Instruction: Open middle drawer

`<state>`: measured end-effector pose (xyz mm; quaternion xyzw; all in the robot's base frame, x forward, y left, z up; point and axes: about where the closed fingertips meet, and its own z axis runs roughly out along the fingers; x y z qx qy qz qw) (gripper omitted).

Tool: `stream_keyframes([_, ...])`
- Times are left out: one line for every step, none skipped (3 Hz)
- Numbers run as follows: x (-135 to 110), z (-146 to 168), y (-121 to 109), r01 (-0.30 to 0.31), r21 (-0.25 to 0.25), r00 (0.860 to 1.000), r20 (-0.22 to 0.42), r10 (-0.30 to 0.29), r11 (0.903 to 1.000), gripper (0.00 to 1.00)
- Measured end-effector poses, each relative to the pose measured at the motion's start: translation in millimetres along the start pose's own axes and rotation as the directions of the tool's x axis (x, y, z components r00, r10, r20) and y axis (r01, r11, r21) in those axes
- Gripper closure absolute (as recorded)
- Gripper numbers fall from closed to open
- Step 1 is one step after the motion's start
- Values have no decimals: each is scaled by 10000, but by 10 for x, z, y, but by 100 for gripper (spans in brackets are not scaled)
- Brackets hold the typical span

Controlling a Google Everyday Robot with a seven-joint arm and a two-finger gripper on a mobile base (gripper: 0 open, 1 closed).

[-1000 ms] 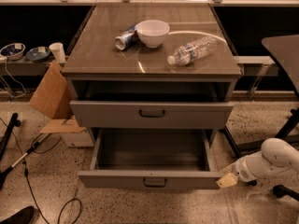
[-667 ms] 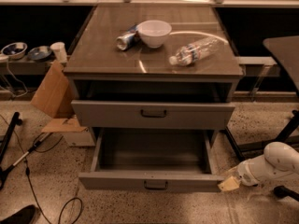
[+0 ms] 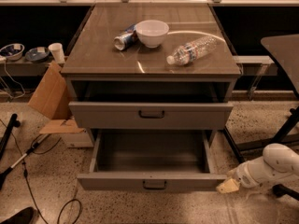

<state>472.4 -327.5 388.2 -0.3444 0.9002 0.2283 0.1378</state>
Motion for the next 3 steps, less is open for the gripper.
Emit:
stream_keyframes([506, -81, 26, -376, -16, 9991, 217, 377, 9993, 0])
stream_keyframes([1362, -262, 96, -926, -30, 9932, 707, 926, 9957, 0])
stream_keyframes([1362, -262, 96, -926, -30, 9932, 707, 926, 9957, 0])
